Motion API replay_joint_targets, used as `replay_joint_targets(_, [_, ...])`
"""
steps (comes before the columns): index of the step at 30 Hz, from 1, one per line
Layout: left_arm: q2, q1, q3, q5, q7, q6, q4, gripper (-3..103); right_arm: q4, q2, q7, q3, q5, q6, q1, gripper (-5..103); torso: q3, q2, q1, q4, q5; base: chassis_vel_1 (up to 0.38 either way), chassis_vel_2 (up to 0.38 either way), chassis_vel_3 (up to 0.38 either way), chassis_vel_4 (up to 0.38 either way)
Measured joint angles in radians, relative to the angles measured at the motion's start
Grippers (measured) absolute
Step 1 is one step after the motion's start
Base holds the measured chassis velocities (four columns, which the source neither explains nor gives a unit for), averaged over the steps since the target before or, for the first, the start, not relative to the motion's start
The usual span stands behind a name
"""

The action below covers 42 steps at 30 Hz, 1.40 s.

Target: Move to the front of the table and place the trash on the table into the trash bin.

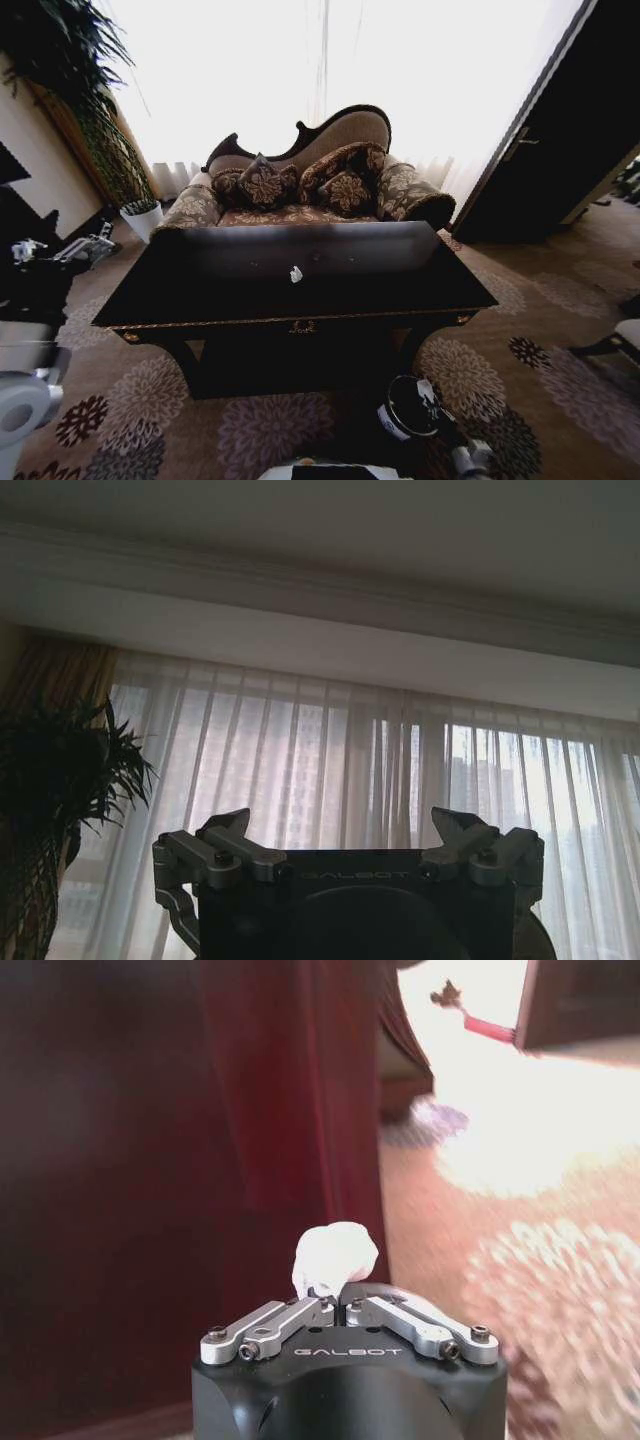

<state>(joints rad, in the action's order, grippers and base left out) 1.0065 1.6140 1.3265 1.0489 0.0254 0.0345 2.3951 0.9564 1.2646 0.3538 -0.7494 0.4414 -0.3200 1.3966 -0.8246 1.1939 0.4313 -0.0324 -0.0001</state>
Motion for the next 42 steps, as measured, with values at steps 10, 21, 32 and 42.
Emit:
replay_joint_targets(10, [-0.014, 0.063, 0.101, 0.051, -0.001, -0.012, 0.009, 100, -0.095, -0.004, -0.08, 0.058, 0.044, 0.084, -0.081, 1, 0.0, 0.0, 0.0, 0.0001, 0.0, 0.0, 0.0, 0.0, 0.0])
replay_joint_targets(21, [-0.001, 0.088, 0.11, 0.044, -0.001, -0.007, 0.017, 100, -0.144, 0.001, -0.091, 0.093, 0.061, 0.125, -0.125, 29, 0.0, 0.0, 0.0, 0.0002, 0.0, 0.0, 0.0, 0.0, 0.0])
replay_joint_targets(32, [0.006, 0.085, 0.099, 0.032, -0.001, -0.006, 0.017, 100, -0.143, 0.006, -0.088, 0.101, 0.059, 0.125, -0.124, 73, 0.0, 0.0, 0.0, 0.0001, 0.0001, 0.0, 0.0, 0.0, 0.0])
replay_joint_targets(42, [0.01, 0.063, 0.072, 0.024, -0.001, -0.006, 0.011, 100, -0.072, 0.01, -0.086, 0.087, 0.059, 0.118, -0.079, 100, 0.0, 0.0, 0.0, 0.0001, 0.0001, 0.0, 0.0, 0.0, 0.0])
